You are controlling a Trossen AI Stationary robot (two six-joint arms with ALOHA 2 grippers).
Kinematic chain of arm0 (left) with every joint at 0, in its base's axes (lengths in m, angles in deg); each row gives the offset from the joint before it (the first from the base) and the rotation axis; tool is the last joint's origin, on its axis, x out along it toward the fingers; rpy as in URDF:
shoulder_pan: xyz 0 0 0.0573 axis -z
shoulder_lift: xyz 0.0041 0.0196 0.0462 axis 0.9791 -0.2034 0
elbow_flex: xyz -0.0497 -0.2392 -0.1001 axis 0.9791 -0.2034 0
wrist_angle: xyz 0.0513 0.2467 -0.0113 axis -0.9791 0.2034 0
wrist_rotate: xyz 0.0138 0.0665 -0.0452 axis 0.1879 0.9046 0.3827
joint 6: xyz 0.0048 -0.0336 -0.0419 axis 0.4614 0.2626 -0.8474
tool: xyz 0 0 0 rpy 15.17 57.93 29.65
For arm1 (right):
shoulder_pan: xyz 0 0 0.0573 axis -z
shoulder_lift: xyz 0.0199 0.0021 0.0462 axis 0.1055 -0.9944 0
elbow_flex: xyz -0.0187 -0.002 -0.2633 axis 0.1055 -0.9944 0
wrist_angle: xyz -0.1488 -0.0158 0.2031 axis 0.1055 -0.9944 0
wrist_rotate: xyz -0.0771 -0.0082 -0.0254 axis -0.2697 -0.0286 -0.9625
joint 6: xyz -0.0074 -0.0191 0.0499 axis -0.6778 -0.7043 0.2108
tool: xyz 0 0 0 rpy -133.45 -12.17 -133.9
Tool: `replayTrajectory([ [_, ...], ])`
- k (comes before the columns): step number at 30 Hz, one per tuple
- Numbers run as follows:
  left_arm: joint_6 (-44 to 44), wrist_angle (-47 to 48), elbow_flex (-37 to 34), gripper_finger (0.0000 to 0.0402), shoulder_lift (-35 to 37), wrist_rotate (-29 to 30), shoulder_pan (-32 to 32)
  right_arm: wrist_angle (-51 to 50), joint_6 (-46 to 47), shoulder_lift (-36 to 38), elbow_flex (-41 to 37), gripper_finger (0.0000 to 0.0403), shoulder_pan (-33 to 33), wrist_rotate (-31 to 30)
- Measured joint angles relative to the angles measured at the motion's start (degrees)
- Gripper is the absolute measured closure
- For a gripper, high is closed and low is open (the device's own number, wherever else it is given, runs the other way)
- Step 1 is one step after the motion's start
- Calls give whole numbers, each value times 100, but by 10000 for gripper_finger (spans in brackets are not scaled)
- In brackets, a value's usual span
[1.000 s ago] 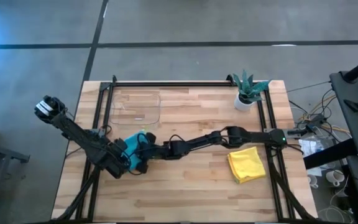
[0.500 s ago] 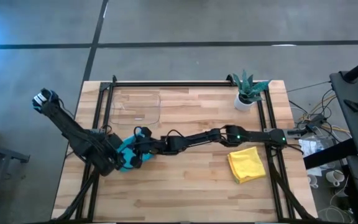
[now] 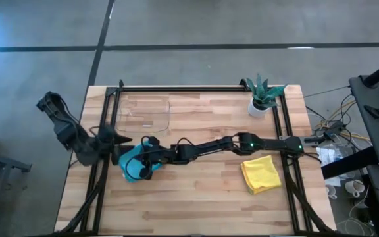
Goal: Fold microfiber towels
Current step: Move the left stacked microfiber cloths to the center of the table
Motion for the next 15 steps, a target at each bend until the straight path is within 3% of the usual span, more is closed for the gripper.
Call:
replayTrajectory([
  [6,1461,-1063,-131,195,398,347,1,-735,23,-197,88,385,40,-30],
  [11,1528,-1139,-153,195,476,643,-2,-2178,89,-131,324,385,-12,-66],
  [15,1531,-1153,-157,195,340,639,-1,-3933,332,-11,531,385,-76,-112],
])
